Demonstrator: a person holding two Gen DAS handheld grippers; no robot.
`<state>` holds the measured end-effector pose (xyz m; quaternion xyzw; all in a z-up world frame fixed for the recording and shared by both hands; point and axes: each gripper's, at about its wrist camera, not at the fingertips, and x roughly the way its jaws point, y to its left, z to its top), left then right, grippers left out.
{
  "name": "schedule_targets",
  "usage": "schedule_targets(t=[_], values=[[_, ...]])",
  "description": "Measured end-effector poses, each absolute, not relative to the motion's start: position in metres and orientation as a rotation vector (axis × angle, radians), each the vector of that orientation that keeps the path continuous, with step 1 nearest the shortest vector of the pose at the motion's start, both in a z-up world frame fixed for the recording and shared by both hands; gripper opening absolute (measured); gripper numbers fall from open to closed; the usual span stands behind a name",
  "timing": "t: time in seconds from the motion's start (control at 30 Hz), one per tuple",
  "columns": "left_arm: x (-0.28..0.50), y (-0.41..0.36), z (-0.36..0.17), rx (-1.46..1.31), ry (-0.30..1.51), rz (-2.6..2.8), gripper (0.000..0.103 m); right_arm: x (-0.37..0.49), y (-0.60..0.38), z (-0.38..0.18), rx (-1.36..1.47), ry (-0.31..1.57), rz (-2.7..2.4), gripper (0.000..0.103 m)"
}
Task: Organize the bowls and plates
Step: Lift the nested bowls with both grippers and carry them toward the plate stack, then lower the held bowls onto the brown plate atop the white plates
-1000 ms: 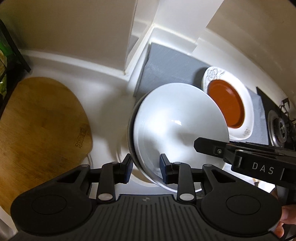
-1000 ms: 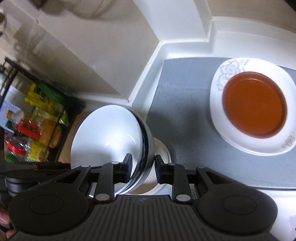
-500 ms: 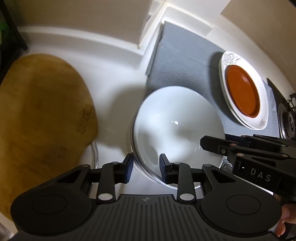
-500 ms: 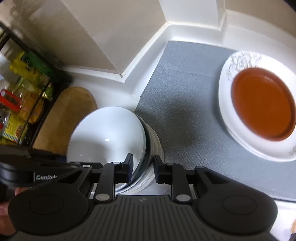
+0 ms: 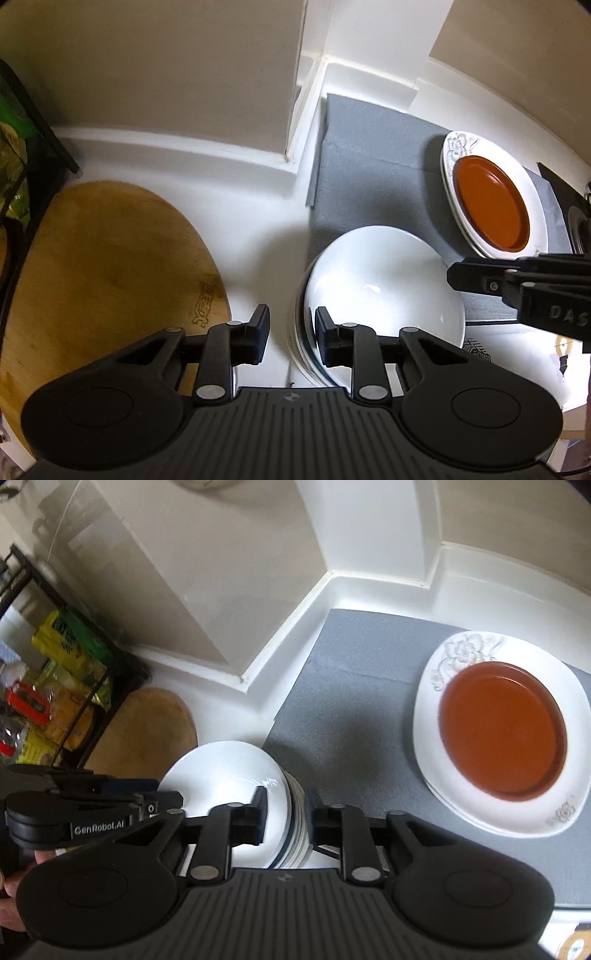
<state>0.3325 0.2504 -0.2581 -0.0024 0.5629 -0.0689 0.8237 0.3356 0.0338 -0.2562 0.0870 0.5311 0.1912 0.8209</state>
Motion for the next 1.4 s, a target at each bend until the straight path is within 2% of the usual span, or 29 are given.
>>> schedule_targets(t=[0.03,0.37,0.43,0.47,0.5,0.53,0.57,0.6,0.63,0.93,1.07,1.17,1.27,1.3,1.37,1.4], values=[[0.333,0.25,-0.259,-0.007,1.2,-0.146,0.029,0.336,0.034,-0.26,0.187,1.136,0.404,0.002],[0.34,0.258,-0.264,-0.081,1.246,-0.162,0.029,0.34,0.041,-0.267,0.188,1.133,0.408,0.004],[0.34,0.264,-0.264,-0.139,1.272,-0.164,0.033,0.334,0.04,-0.259,0.192,1.108,0.407,0.009],[0.34,0.268,-0.265,-0.171,1.281,-0.173,0.037,0.331,0.037,-0.255,0.208,1.098,0.416,0.019],[0.339,0.271,-0.267,-0.198,1.287,-0.18,0.045,0.329,0.034,-0.252,0.235,1.096,0.425,0.04],[0.339,0.275,-0.27,-0.219,1.296,-0.182,0.054,0.328,0.029,-0.251,0.27,1.097,0.433,0.05],[0.34,0.278,-0.275,-0.235,1.314,-0.174,0.059,0.328,0.024,-0.252,0.31,1.103,0.443,0.061],[0.343,0.28,-0.282,-0.249,1.344,-0.154,0.068,0.328,0.02,-0.254,0.35,1.118,0.446,0.063],[0.346,0.283,-0.29,-0.266,1.378,-0.127,0.074,0.329,0.016,-0.258,0.391,1.129,0.443,0.063],[0.35,0.289,-0.326,-0.406,1.433,-0.146,0.075,0.323,-0.004,-0.314,0.709,1.242,0.348,0.063],[0.35,0.296,-0.334,-0.483,1.438,-0.135,0.083,0.318,-0.014,-0.347,0.961,1.312,0.271,0.064],[0.349,0.298,-0.339,-0.536,1.445,-0.134,0.083,0.316,-0.008,-0.354,0.993,1.317,0.261,0.064],[0.348,0.299,-0.336,-0.543,1.429,-0.113,0.082,0.318,-0.001,-0.354,0.968,1.316,0.279,0.073],[0.348,0.299,-0.334,-0.539,1.412,-0.103,0.078,0.318,0.001,-0.355,0.962,1.314,0.281,0.074],[0.346,0.302,-0.326,-0.559,1.362,-0.071,0.064,0.323,0.004,-0.355,0.944,1.307,0.284,0.074],[0.347,0.301,-0.324,-0.566,1.348,-0.09,0.05,0.323,0.004,-0.356,0.936,1.302,0.287,0.073]])
